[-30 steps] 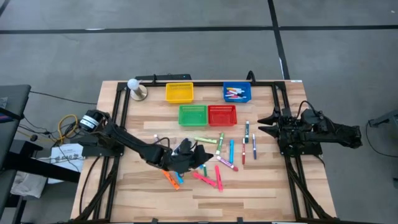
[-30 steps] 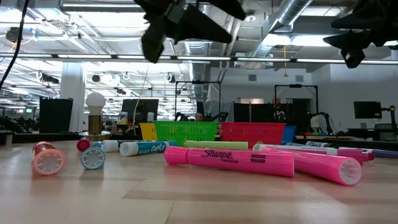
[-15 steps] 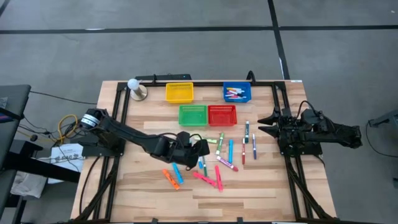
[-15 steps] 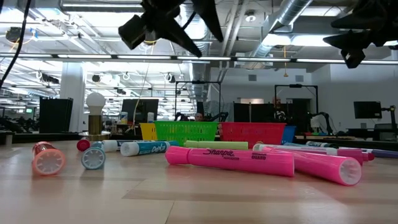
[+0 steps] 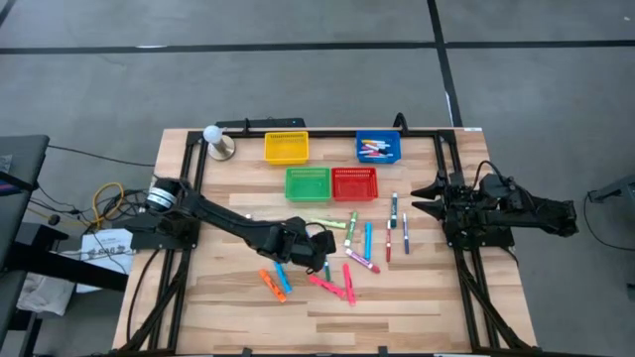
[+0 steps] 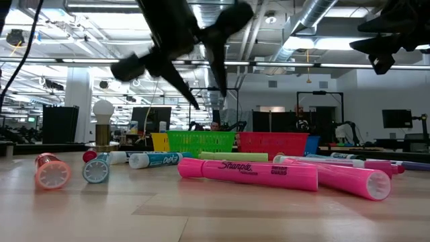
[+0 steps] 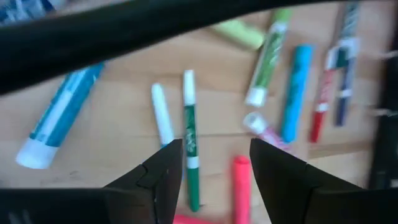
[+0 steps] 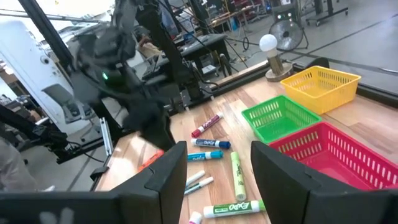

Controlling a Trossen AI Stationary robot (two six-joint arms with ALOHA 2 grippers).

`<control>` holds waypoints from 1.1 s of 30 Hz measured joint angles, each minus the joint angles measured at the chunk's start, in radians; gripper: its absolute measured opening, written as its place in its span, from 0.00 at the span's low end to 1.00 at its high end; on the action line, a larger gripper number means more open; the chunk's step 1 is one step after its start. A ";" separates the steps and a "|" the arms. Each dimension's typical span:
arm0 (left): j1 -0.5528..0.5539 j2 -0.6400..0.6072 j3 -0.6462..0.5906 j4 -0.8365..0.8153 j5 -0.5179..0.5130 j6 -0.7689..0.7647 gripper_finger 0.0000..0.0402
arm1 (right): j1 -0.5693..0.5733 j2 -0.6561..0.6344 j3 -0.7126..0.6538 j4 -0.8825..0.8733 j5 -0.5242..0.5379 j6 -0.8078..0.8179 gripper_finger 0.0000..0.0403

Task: Pick & Place Markers
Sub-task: Put the blue highlighter into the blue bin

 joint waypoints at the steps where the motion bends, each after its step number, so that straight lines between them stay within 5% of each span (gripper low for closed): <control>1: 0.005 0.017 0.003 -0.006 0.016 0.000 0.46 | 0.000 0.000 0.000 0.001 0.000 0.000 0.42; 9: 0.039 0.077 0.038 -0.021 0.092 0.025 0.46 | 0.000 0.000 0.000 -0.012 0.000 0.001 0.41; 33: 0.035 0.121 0.039 -0.075 0.111 -0.050 0.46 | 0.000 0.000 0.000 -0.019 0.001 0.010 0.41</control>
